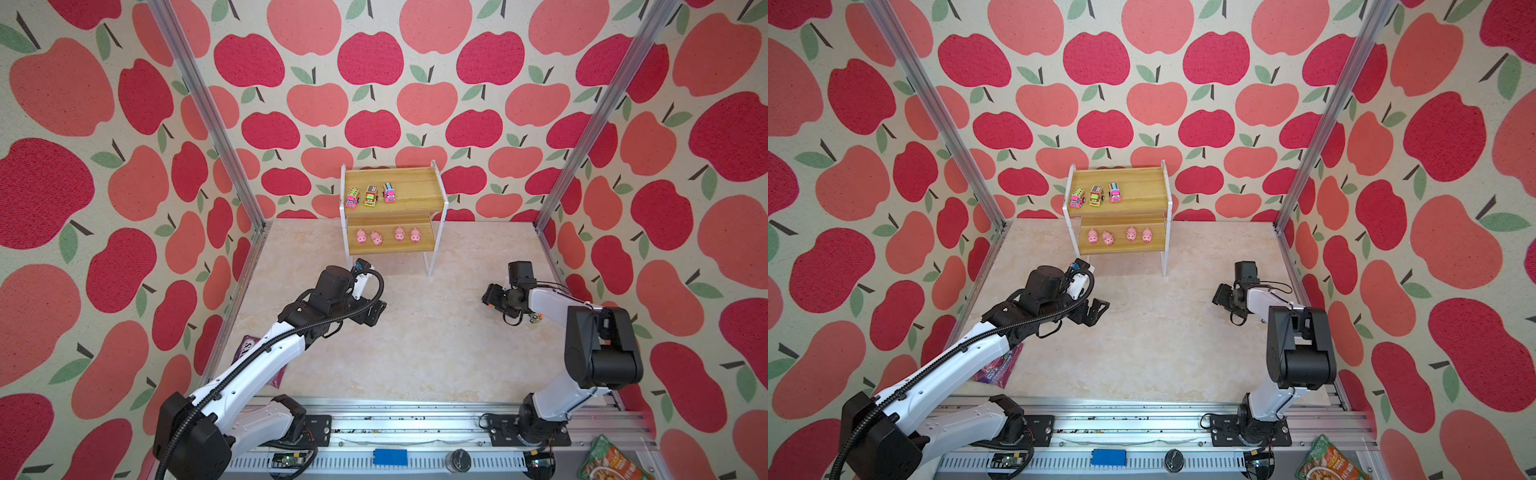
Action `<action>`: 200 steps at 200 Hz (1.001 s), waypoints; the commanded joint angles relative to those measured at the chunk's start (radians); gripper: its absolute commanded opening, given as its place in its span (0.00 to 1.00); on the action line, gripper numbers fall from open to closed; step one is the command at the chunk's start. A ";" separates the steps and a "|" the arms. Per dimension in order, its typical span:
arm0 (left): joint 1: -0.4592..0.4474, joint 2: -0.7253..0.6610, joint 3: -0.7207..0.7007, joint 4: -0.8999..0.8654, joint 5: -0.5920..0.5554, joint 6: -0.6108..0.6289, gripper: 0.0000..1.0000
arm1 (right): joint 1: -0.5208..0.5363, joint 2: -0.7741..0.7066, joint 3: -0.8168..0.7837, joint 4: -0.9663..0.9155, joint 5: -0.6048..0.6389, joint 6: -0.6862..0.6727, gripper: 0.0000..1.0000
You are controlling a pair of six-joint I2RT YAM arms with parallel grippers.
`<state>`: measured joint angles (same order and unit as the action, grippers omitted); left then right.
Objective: Organize plastic toys on shelves
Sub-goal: Pick up the plastic toy from the middle-right of the table.
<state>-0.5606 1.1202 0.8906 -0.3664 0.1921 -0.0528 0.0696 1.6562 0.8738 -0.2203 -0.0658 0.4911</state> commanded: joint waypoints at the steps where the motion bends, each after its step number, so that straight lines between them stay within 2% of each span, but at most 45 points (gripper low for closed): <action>1: -0.003 0.008 -0.004 -0.019 -0.007 0.024 0.99 | -0.003 0.033 0.019 0.017 -0.027 -0.008 0.66; 44: -0.002 0.005 -0.005 -0.019 -0.017 0.028 0.99 | 0.002 0.063 0.025 0.022 -0.021 -0.027 0.58; 84: 0.000 0.004 -0.002 -0.022 -0.018 0.030 0.99 | 0.026 0.071 0.051 -0.020 0.002 -0.066 0.43; 127: 0.005 0.011 -0.006 -0.020 -0.030 0.030 0.99 | 0.098 0.009 0.043 -0.068 0.056 -0.113 0.30; 163: 0.007 0.021 -0.002 -0.025 -0.034 0.028 0.99 | 0.202 -0.060 0.023 -0.114 0.073 -0.136 0.27; 200: 0.020 0.020 0.000 -0.026 -0.045 0.025 0.99 | 0.399 -0.106 0.009 -0.151 0.122 -0.131 0.29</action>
<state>-0.5522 1.1355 0.8906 -0.3702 0.1650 -0.0345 0.3599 1.5864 0.9039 -0.3111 0.0124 0.3740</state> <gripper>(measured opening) 0.992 0.322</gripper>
